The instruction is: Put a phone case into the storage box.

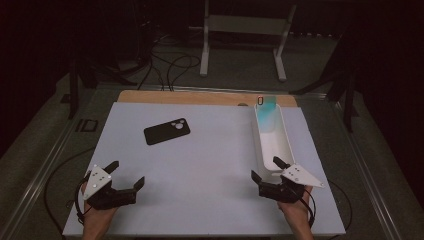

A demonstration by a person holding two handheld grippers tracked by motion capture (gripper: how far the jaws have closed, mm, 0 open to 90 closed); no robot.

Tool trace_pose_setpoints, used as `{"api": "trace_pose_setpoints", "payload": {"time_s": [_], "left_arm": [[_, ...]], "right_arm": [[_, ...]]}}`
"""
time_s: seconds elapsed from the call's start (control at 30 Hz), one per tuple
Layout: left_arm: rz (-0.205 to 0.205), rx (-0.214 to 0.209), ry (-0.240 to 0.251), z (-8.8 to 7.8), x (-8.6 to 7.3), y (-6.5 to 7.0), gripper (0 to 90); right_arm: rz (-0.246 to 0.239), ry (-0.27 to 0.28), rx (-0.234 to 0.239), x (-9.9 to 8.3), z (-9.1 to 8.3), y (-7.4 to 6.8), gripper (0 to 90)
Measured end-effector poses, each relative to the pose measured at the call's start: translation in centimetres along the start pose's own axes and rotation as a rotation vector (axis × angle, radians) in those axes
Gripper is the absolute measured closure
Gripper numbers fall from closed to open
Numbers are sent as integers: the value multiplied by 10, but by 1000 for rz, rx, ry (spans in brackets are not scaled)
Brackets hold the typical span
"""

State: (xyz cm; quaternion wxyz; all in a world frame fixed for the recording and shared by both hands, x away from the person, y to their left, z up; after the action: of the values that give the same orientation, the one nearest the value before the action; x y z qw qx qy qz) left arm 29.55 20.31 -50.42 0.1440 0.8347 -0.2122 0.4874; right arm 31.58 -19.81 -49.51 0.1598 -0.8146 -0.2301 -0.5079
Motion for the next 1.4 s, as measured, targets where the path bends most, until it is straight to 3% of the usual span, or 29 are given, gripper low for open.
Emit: {"api": "trace_pose_setpoints", "payload": {"time_s": [0.6,0.93,1.1,1.4], "left_arm": [[6,-12,12,18,39,-9,2],[22,-16,-36,47,58,-17,51],[2,-25,-64,64,67,-22,86],[7,5,-113,91,77,-34,186]], "right_arm": [[9,9,0,0,1,0,93],[10,12,-3,1,0,1,93],[2,8,-8,0,0,1,93],[5,10,-5,0,1,1,93]]}}
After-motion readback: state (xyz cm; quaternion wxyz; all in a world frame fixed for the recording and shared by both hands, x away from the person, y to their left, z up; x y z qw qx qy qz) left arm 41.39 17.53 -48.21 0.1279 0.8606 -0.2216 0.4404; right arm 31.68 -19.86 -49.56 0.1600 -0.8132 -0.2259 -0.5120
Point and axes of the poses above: each handheld gripper's, and its own axes: z roughly forward along the jaws, x roughly out of its top, y roughly to its right, the point moved 9 cm from there along z, roughly forward along the jaws, and after that the axes turned 8 degrees about -y, right-handed, at the moved point
